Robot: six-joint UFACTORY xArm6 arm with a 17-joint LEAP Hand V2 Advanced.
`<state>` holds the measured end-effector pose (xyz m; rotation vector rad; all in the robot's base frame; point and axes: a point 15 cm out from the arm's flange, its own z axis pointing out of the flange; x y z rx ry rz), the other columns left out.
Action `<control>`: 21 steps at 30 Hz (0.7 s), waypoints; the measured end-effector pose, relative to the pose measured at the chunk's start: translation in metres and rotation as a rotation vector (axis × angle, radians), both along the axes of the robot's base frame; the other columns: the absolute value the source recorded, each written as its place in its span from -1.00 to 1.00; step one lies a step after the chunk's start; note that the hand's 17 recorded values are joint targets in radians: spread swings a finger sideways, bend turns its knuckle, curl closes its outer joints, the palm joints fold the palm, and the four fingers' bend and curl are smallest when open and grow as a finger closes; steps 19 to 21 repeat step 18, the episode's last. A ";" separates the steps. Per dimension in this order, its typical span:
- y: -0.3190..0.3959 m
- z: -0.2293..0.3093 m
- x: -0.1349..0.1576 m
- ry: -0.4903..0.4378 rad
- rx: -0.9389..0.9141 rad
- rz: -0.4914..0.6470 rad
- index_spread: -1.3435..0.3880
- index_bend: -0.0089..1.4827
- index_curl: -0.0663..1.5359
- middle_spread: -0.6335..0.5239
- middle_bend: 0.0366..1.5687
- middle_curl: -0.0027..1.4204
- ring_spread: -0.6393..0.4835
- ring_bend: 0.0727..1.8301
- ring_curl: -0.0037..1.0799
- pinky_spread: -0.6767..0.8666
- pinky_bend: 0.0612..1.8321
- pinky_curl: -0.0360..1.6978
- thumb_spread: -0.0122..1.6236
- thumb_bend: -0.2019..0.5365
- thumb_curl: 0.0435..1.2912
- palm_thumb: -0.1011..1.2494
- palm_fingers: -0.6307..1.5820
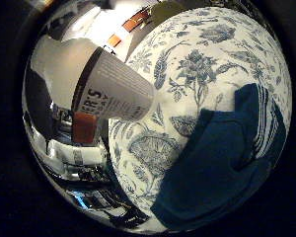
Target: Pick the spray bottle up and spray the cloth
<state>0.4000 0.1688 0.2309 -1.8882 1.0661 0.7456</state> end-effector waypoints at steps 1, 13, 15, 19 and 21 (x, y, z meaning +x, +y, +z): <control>-0.001 0.000 0.000 0.001 -0.005 0.001 0.22 -0.69 -0.32 0.09 -0.40 -0.43 0.35 -0.48 -0.43 0.36 -0.52 -0.30 0.27 -0.53 -0.35 0.17 -0.41; -0.041 0.013 0.007 -0.039 -0.037 -0.068 0.24 -0.77 -0.47 0.18 -0.61 -0.51 0.51 -0.69 -0.54 0.41 -0.67 -0.50 0.27 -0.52 -0.41 0.14 -0.29; -0.052 0.024 0.008 -0.062 -0.040 -0.092 0.24 -0.76 -0.48 0.17 -0.62 -0.51 0.51 -0.71 -0.54 0.41 -0.68 -0.52 0.27 -0.52 -0.42 0.14 -0.28; -0.067 0.039 0.006 -0.091 -0.049 -0.111 0.24 -0.76 -0.50 0.16 -0.64 -0.51 0.52 -0.72 -0.54 0.42 -0.70 -0.54 0.27 -0.52 -0.42 0.14 -0.25; -0.067 0.039 0.006 -0.091 -0.049 -0.111 0.24 -0.76 -0.50 0.16 -0.64 -0.51 0.52 -0.72 -0.54 0.42 -0.70 -0.54 0.27 -0.52 -0.42 0.14 -0.25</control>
